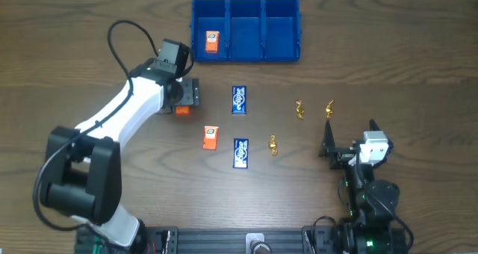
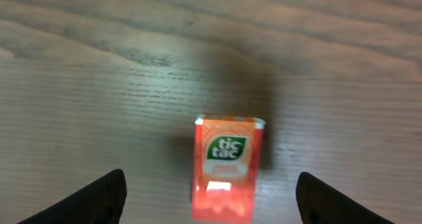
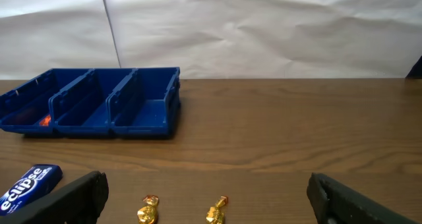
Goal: Sort Candies Into Trays
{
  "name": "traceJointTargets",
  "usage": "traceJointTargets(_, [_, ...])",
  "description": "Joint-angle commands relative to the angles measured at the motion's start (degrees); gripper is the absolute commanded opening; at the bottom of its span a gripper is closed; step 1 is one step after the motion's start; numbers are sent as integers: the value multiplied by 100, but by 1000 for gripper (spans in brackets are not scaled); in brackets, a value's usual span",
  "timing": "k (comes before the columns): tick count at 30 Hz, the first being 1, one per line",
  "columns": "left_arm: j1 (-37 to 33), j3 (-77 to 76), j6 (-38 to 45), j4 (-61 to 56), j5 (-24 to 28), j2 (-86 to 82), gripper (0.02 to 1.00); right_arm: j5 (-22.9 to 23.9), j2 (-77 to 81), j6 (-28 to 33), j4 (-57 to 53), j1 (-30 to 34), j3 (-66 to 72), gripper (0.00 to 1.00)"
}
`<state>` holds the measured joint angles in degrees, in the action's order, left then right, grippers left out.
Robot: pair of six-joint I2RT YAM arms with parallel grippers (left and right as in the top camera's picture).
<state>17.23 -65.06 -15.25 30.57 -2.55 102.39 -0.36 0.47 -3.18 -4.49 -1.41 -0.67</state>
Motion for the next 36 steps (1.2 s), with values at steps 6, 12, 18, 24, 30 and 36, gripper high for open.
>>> traceJointTargets(6, [4,-66,-39,-44,214,608,669,22,-31,70,-22,13,22,998])
traceJointTargets(12, [4,-66,-42,-70,260,708,573,22,-31,68,-22,13,22,998])
traceJointTargets(18, [4,-66,-39,-85,262,798,441,22,-31,68,-22,13,22,998])
traceJointTargets(24, [4,-109,-74,-79,374,573,261,22,-31,70,-22,13,22,998])
traceJointTargets(30, [450,-2284,83,286,-411,-271,261,22,-31,70,-22,13,22,998])
traceJointTargets(36, [411,-4881,149,907,-374,1545,281,22,-31,68,-22,13,22,998])
